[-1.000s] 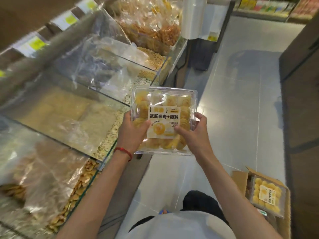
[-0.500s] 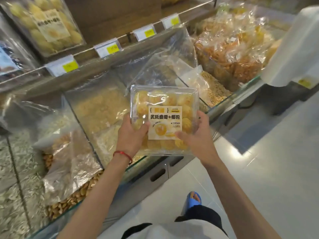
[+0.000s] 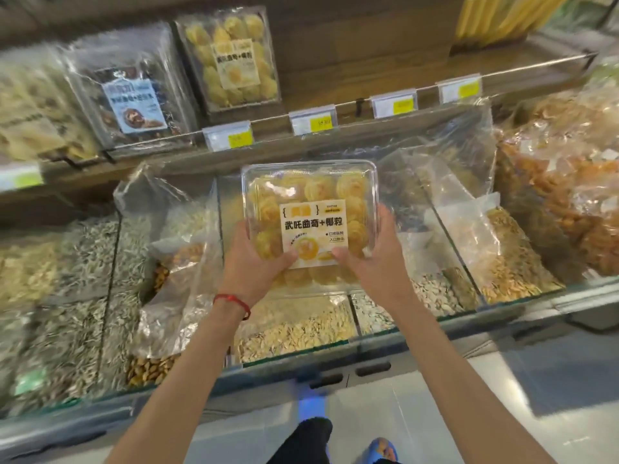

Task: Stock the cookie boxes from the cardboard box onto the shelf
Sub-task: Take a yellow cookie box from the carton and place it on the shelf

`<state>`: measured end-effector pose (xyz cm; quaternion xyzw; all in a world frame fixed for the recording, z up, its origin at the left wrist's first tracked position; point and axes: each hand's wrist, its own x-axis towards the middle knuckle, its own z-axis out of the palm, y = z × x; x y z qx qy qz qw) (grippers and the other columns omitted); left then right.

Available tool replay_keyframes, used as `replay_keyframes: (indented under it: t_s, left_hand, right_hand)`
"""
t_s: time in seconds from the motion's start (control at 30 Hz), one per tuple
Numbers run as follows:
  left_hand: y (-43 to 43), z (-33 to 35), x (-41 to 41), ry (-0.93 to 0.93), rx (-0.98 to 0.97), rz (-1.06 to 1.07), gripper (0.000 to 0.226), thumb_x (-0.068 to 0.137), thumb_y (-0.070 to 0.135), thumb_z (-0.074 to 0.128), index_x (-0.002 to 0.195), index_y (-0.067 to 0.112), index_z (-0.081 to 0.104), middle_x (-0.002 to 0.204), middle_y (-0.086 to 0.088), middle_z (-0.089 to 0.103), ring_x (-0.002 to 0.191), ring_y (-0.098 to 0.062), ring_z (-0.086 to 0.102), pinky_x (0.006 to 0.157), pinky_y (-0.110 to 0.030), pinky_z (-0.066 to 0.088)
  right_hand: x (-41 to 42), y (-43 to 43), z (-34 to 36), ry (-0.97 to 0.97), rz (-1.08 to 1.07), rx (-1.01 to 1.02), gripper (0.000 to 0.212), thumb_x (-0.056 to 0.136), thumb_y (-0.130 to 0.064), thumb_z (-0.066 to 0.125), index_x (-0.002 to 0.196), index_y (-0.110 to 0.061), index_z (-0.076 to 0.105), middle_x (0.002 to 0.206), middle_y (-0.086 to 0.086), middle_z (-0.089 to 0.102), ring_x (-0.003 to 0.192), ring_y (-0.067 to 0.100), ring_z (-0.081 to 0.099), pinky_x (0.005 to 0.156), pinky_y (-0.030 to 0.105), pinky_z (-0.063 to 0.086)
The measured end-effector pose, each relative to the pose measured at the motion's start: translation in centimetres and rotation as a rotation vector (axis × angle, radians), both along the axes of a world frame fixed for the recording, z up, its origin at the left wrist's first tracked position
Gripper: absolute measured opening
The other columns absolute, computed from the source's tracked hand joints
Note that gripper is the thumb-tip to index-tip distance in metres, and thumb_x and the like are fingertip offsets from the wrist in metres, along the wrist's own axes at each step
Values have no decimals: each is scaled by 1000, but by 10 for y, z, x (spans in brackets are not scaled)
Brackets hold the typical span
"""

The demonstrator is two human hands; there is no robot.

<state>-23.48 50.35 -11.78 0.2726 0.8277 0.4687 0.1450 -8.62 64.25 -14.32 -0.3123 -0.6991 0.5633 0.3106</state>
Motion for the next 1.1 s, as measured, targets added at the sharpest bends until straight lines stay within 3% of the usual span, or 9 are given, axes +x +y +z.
replay_keyframes:
  t_s: [0.07,0.17,0.23,0.33,0.4,0.6,0.8,0.93,1.1]
  left_hand:
    - [3,4,-20,8,42,46,77,67,27,89,129,19,43,117,13,55,105,-10,58,81,-25,54]
    - [13,11,-54,32,101,91,78,68,21,89,130,17,43,111,17,54,92,5,56,62,-3,45]
    - [21,18,-78,49,130,110,78,68,20,89,131,18,42,108,19,52,89,9,53,63,-1,44]
    - [35,24,-120,98,177,155,78,64,26,91,127,23,45,116,11,56,104,-5,55,92,-24,50]
    - [47,28,-150,120,203,177,73,62,31,91,119,28,47,120,8,57,111,-12,55,98,-38,49]
    - [88,50,-230,153,288,204,74,63,34,90,123,31,47,125,12,56,114,-11,56,98,-41,51]
    - [144,69,-294,175,395,214,75,61,32,91,123,23,50,120,7,59,114,-12,58,98,-41,51]
    - [178,71,-326,212,454,223,76,64,28,91,127,16,50,122,2,57,115,-12,56,99,-36,49]
    - [208,53,-355,207,438,253,80,65,25,90,132,16,47,125,1,57,116,-15,57,101,-37,48]
  right_hand:
    - [-26,5,5,5,-4,20,88,78,-9,85,147,-26,33,140,-11,54,133,5,51,109,35,48]
    - [-67,14,14,33,4,51,100,79,-12,86,156,-21,23,153,-5,46,144,12,41,118,41,38]
    - [-95,21,21,35,8,75,99,80,-11,84,156,-21,22,152,-5,45,143,9,40,116,30,35]
    - [-136,37,32,92,9,125,87,80,-3,83,142,-31,29,132,-23,49,120,-24,43,99,1,32]
    - [-166,50,39,105,7,157,84,80,-1,82,135,-35,28,125,-32,44,114,-34,39,91,-6,31]
    - [-248,80,65,146,-18,255,100,84,-21,83,159,-14,18,156,-1,41,146,9,38,122,38,33]
    - [-315,134,83,185,-73,315,90,85,-10,81,150,-27,20,138,-27,42,126,-24,39,104,6,36]
    - [-351,171,85,198,-79,344,96,84,-9,81,155,-22,18,139,-30,40,132,-16,41,105,7,35]
    - [-387,200,69,183,-79,363,93,82,3,79,143,-31,18,131,-38,34,120,-32,37,97,-2,32]
